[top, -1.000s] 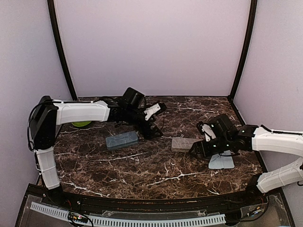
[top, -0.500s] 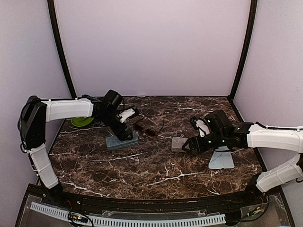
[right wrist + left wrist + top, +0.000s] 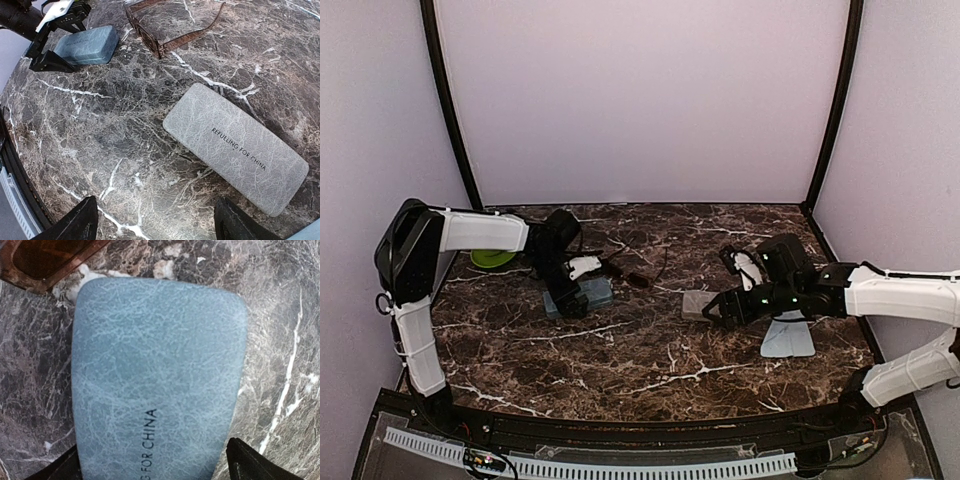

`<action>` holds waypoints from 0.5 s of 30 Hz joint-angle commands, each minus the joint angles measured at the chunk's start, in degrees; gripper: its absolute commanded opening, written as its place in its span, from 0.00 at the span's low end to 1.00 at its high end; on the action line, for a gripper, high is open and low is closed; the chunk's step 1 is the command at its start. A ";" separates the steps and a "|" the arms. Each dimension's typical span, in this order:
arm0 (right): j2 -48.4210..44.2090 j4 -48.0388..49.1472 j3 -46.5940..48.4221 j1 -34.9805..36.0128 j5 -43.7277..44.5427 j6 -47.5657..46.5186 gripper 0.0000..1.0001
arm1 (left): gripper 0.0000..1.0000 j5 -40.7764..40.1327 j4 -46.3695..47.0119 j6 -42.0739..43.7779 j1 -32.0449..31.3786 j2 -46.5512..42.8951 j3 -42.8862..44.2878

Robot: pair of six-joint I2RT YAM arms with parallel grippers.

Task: Organize the sunglasses
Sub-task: Pick up the sunglasses case from the center of the board.

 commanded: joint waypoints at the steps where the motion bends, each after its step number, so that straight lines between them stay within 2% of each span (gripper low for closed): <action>1: -0.44 2.28 -0.90 -0.18 -1.37 -0.64 0.80 | 0.94 0.70 -2.73 1.39 0.87 1.43 1.98; 8: 1.02 3.40 -1.14 -0.18 -2.06 0.25 0.80 | 0.74 1.81 -4.84 0.14 0.84 1.03 3.65; 13: 1.78 4.38 -0.71 -0.22 -3.70 0.79 0.80 | 0.52 4.63 -5.69 -2.95 0.63 -1.60 3.63; 15: 2.10 6.43 -0.78 -0.09 -5.47 1.04 0.80 | 0.46 6.04 -4.66 -4.63 -0.05 -3.68 2.24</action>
